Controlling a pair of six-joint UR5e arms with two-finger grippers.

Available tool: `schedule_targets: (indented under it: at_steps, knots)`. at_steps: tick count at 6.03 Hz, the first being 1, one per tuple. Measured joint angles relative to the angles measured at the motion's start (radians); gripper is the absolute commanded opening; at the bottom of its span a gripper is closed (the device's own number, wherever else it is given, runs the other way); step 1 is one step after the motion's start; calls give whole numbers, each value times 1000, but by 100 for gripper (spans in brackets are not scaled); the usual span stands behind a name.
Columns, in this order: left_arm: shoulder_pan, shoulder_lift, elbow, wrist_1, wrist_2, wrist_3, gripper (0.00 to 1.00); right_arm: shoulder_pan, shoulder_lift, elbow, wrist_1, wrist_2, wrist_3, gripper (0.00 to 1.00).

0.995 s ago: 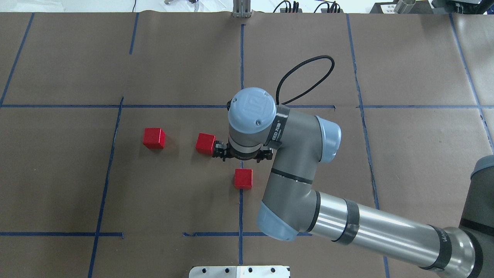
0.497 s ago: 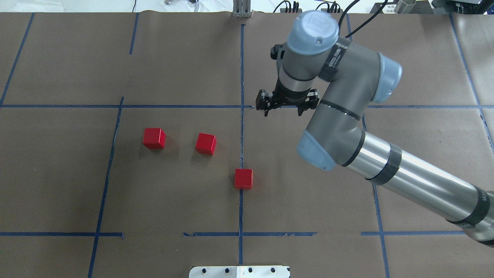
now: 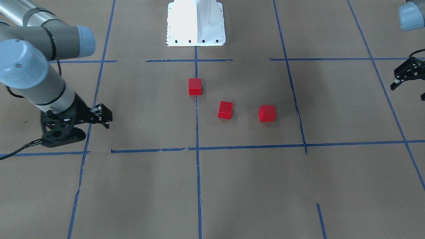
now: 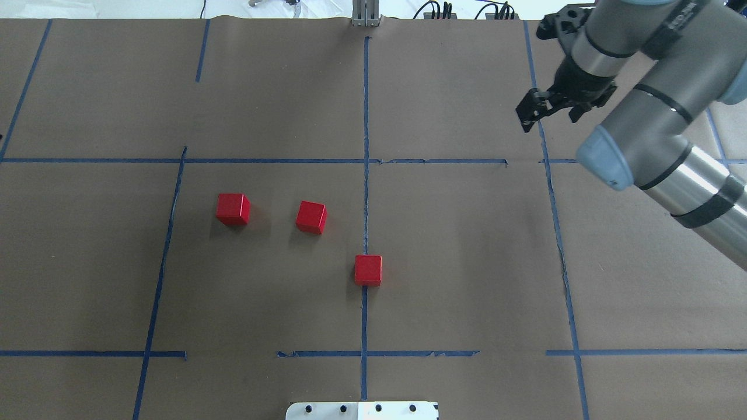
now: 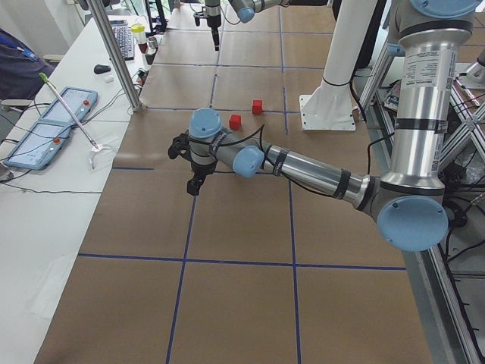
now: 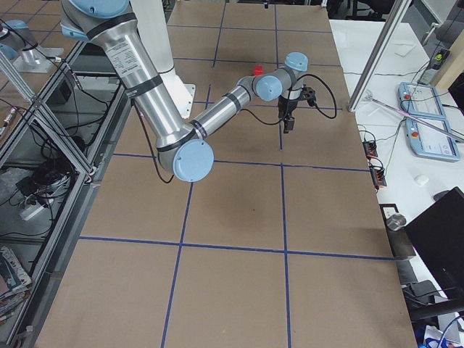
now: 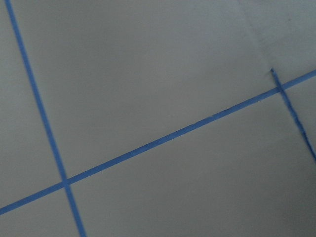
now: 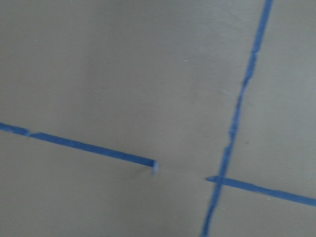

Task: Form red blocks into L shape at center
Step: 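Lift and withdraw the right arm away from the cube, then reach the left gripper to the red cube nearer center and grasp it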

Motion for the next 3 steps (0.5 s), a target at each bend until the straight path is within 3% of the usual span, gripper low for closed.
schedule_targets:
  at_steps: [3]
  knots:
    - [238, -175, -9, 3, 74, -343, 100, 223, -273, 68, 4, 60, -445, 99]
